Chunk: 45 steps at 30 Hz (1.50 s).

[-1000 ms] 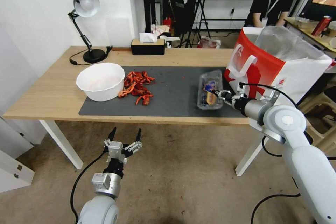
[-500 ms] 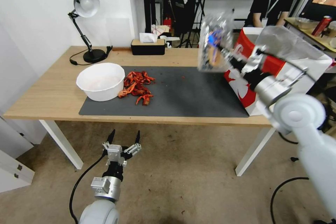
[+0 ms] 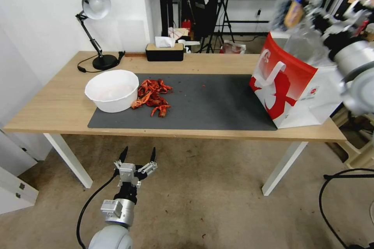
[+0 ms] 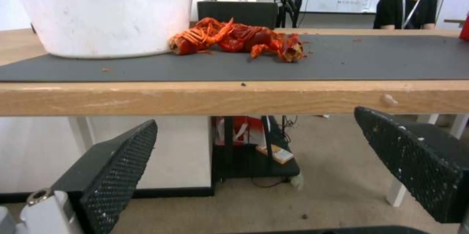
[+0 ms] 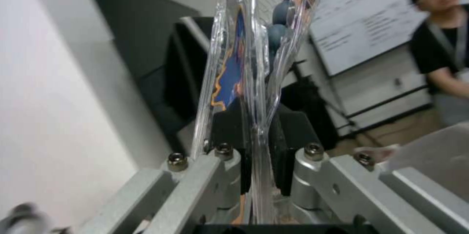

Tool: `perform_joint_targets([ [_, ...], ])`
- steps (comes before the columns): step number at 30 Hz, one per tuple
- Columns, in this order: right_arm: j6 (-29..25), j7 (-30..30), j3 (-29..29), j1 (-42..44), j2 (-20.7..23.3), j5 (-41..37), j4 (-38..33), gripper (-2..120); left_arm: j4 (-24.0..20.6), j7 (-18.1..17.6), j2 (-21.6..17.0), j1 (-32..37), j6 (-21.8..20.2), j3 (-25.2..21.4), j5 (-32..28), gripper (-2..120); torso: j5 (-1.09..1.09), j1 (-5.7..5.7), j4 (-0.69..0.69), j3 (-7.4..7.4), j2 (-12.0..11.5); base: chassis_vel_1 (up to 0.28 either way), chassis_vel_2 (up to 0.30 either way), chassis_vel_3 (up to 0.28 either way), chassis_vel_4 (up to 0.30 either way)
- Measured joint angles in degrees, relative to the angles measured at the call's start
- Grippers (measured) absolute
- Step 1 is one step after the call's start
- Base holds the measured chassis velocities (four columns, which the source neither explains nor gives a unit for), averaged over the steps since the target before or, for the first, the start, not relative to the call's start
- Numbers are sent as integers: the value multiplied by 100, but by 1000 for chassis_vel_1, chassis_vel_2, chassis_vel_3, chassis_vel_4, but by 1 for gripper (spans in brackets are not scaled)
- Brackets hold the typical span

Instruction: Close the takeout container lid, then place the container into the takeout bag.

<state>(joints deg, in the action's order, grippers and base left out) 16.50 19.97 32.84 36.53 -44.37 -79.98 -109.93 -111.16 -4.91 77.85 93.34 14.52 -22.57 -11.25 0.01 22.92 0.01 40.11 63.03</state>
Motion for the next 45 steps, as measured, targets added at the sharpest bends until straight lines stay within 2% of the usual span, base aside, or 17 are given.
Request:
perform_joint_targets([
  [4, 36, 29, 69, -43, 133, 642, 486, 7, 20, 83, -8, -1, 47, 0, -8, 100, 1, 0, -1, 0, 0, 0, 0, 0, 0],
  [7, 40, 32, 79, -26, 156, 768, 544, 7, 16, 88, -8, -5, 46, 2, -8, 100, 0, 0, -1, 0, 0, 0, 0, 0, 0],
  [10, 244, 307, 88, 240, 162, 1067, 629, 7, 2, 89, -10, -51, 9, 3, -8, 100, 0, 0, -1, 0, 0, 0, 0, 0, 0],
  [17, 854, 978, 197, 459, 28, -99, 264, 7, 0, 83, -4, -12, -20, -19, 3, 100, -2, 0, 0, 0, 0, 0, 0, 0, 0],
  [20, 959, 1090, 211, 481, 11, -287, 203, 7, -15, 82, -14, 0, -22, -43, -1, 100, -2, 0, 0, 0, 0, 0, 0, 0, 0],
  [23, 1098, 1389, 243, 494, -24, -678, 104, 13, -41, 80, -18, 20, -23, -59, -6, 100, -2, 0, -1, 0, 0, 0, 0, 0, 0],
  [25, 1168, 1613, 250, 493, -64, -886, 82, 23, -54, 80, -15, 50, -24, -59, -7, 100, -2, 0, 0, 0, 0, 0, 0, 0, 0],
  [28, 1195, 1666, 251, 490, -70, -937, 77, 32, -59, 83, -10, 60, -13, -54, -3, 100, -2, 0, 0, 0, 0, 0, 0, 0, 0],
  [29, 1216, 1686, 252, 487, -69, -940, 72, 38, -76, 113, -8, 73, 23, -51, 12, 100, -2, 0, -1, 0, 0, 0, 0, 0, 0],
  [30, 1216, 1686, 252, 487, -69, -940, 72, 38, -76, 113, -8, 73, 23, -51, 12, 100, -2, 0, -1, 0, 0, 0, 0, 0, 0],
  [32, 1257, 1722, 252, 469, -58, -897, 68, 49, -137, 141, -4, 98, 33, -30, 24, 100, -2, 0, 0, 0, 0, 0, 0, 0, 0],
  [34, 1258, 1722, 250, 464, -56, -869, 68, 50, -142, 143, -3, 98, 34, -27, 26, 100, -2, -1, 0, 0, 0, 0, 0, 0, 0],
  [37, 1248, 1615, 226, 452, -54, -721, 63, 68, -145, 140, 6, 79, 36, -24, 27, 100, -1, 0, -1, 0, 0, 0, 0, 0, 0],
  [40, 1207, 1503, 222, 460, -54, -704, 36, 73, -145, 136, 6, 76, 36, -26, 23, 100, -1, 0, -1, 0, 0, 0, 0, 0, 0],
  [41, 1136, 1313, 220, 482, -55, -696, -8, 82, -145, 131, 5, 73, 30, -32, 15, 100, -1, 0, -1, 0, 0, 0, 0, 0, 0],
  [42, 1136, 1313, 220, 482, -55, -696, -8, 82, -145, 131, 5, 73, 30, -32, 15, 100, -1, 0, -1, 0, 0, 0, 0, 0, 0],
  [45, 956, 740, 220, 622, -55, -562, -196, 95, -143, 131, 6, 65, 21, -47, -13, 100, -2, 0, 0, 0, 0, 0, 0, 0, 0],
])
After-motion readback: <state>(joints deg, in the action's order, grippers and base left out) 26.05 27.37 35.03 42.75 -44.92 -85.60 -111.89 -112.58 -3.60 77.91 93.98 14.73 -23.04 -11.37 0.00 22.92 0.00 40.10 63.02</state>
